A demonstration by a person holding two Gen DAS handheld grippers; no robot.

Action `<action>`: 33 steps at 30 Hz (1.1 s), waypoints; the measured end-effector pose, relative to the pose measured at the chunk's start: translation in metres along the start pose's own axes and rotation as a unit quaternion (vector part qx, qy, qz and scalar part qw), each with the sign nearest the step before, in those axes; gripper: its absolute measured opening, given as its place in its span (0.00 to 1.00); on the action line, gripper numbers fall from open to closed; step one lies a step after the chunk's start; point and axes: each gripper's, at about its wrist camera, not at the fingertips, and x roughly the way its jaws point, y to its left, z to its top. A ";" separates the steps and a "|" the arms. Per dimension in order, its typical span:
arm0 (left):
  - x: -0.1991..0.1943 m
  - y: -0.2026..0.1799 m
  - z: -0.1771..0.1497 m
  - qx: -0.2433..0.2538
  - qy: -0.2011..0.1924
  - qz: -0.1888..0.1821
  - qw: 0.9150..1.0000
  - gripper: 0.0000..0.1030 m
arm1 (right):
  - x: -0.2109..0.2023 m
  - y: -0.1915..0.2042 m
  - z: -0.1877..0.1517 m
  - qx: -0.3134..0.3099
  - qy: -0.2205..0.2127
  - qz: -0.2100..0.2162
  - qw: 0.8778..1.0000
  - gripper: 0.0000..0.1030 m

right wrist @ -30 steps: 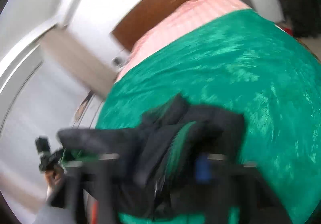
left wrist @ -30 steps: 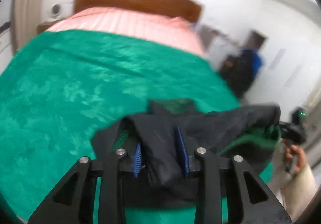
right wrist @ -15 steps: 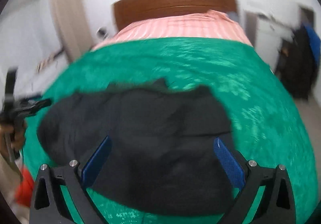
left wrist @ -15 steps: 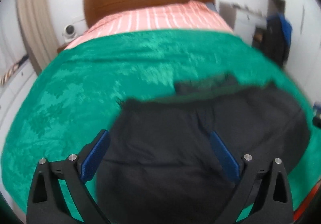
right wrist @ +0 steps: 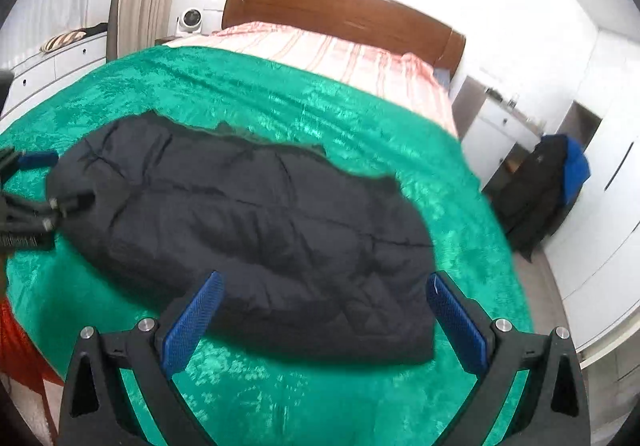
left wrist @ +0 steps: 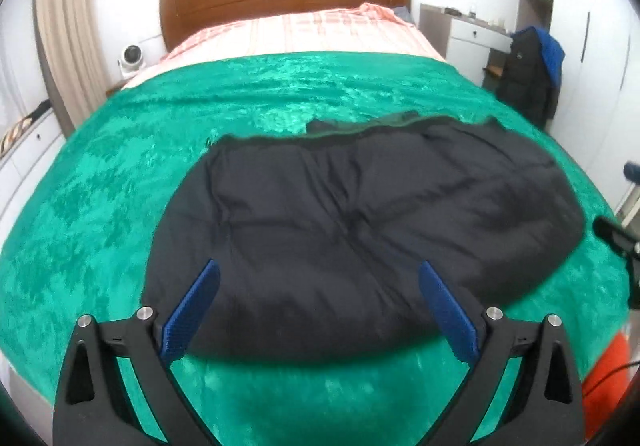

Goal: Fold large clothes

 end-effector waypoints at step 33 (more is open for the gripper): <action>0.001 0.009 -0.048 -0.047 0.055 -0.003 0.997 0.97 | -0.050 0.094 -0.036 -0.190 0.093 0.090 0.973 0.98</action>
